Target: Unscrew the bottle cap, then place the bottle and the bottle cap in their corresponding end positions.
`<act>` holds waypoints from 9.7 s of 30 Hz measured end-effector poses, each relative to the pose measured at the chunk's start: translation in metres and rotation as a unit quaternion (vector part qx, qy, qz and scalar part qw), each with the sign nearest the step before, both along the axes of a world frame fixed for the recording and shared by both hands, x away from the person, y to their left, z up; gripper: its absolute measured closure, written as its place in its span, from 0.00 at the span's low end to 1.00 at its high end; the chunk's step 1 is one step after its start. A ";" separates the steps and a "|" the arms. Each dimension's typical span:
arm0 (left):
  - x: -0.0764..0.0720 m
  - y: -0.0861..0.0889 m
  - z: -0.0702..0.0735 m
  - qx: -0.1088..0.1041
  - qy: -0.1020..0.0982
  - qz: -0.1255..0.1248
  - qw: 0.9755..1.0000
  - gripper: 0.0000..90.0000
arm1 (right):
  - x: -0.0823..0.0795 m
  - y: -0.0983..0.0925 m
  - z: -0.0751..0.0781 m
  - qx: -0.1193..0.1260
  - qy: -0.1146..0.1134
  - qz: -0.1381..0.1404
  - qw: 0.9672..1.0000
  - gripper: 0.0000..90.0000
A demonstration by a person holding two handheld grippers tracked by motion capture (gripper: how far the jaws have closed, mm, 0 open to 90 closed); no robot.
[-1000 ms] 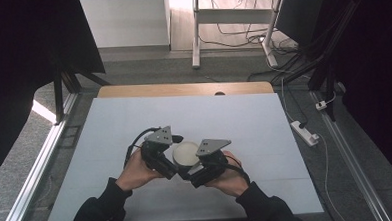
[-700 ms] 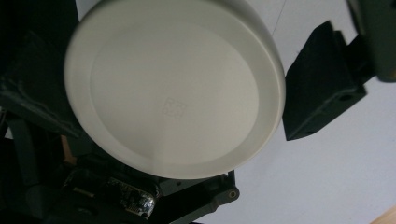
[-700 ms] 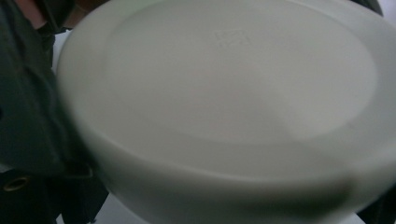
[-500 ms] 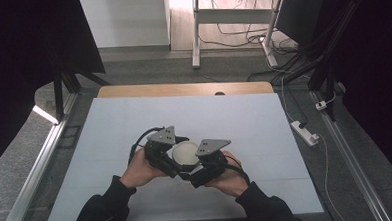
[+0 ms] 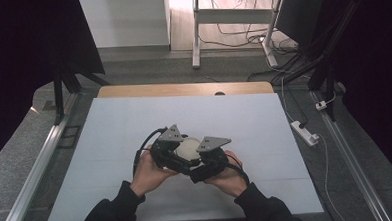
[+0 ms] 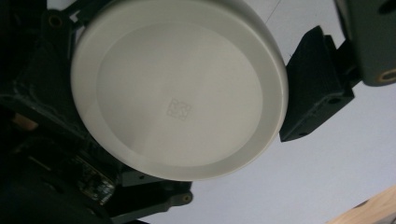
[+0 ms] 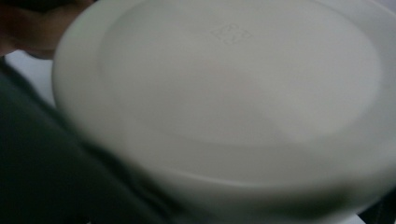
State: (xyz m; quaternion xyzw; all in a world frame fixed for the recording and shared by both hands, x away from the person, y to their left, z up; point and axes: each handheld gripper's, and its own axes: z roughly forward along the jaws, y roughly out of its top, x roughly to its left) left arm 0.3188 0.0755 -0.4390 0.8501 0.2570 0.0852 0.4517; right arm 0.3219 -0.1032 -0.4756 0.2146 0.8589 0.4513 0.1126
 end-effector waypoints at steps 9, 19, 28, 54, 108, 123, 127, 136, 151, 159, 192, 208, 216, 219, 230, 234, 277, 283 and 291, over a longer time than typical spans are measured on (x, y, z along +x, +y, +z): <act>0.003 -0.002 0.001 0.009 -0.012 -0.013 1.000 0.02 | 0.004 -0.004 -0.002 -0.002 0.004 -0.003 1.000 0.07; 0.009 0.021 0.012 0.009 -0.024 -0.119 0.993 0.00 | 0.001 -0.006 0.003 0.021 0.008 0.051 0.998 0.07; 0.009 0.019 0.008 0.007 -0.016 -0.182 0.983 0.06 | -0.006 0.000 0.003 0.025 0.009 0.094 0.995 0.07; 0.001 0.002 0.010 0.042 -0.040 -0.057 0.997 0.00 | 0.001 -0.002 -0.002 0.008 0.012 0.026 1.000 0.07; -0.003 0.008 0.022 0.016 -0.024 -0.032 0.999 0.09 | -0.001 -0.002 0.002 0.007 0.007 0.020 1.000 0.07; -0.006 0.019 0.026 0.014 -0.026 -0.020 0.999 0.09 | 0.003 -0.008 0.002 0.007 0.009 0.011 1.000 0.07; -0.009 0.024 0.026 0.011 -0.025 -0.021 0.999 0.09 | 0.005 -0.011 0.002 0.007 0.007 0.007 1.000 0.07; -0.016 0.032 0.023 0.007 -0.025 -0.022 0.999 0.09 | 0.010 -0.018 0.004 0.009 0.004 -0.005 1.000 0.07; -0.033 0.046 0.013 -0.006 -0.028 -0.033 0.999 0.09 | 0.020 -0.027 0.008 0.014 0.001 -0.025 1.000 0.07; -0.039 0.042 0.009 -0.004 -0.031 -0.045 0.998 0.09 | 0.033 -0.027 0.012 0.019 -0.001 -0.035 0.999 0.07; -0.026 0.014 -0.052 0.002 -0.032 -0.086 0.996 0.09 | 0.085 -0.001 -0.001 0.011 -0.005 -0.066 0.998 0.07; -0.012 0.002 -0.078 0.020 -0.021 -0.096 0.995 0.09 | 0.105 0.018 -0.015 0.005 -0.005 -0.069 0.998 0.07; -0.010 -0.003 -0.088 0.048 -0.021 -0.104 0.993 0.09 | 0.112 0.019 -0.023 0.004 -0.003 -0.078 0.997 0.07; -0.009 -0.005 -0.091 0.056 -0.022 -0.105 0.993 0.09 | 0.114 0.018 -0.026 0.004 -0.002 -0.080 0.997 0.07; -0.003 -0.006 -0.098 0.076 -0.020 -0.084 0.993 0.09 | 0.118 0.016 -0.034 0.005 0.000 -0.085 0.996 0.07; -0.001 -0.006 -0.101 0.085 -0.019 -0.080 0.993 0.09 | 0.117 0.017 -0.035 0.003 -0.008 -0.084 0.996 0.07; 0.004 0.001 -0.094 0.071 0.018 -0.066 0.995 0.00 | 0.114 0.012 -0.029 0.020 0.002 -0.074 0.997 0.00; 0.001 0.011 -0.085 0.052 0.015 -0.058 0.997 0.00 | 0.110 0.007 -0.025 0.024 0.007 -0.076 0.997 0.00; -0.002 0.026 -0.076 0.036 0.018 -0.046 0.998 0.00 | 0.100 -0.002 -0.021 0.019 0.010 -0.074 0.997 0.00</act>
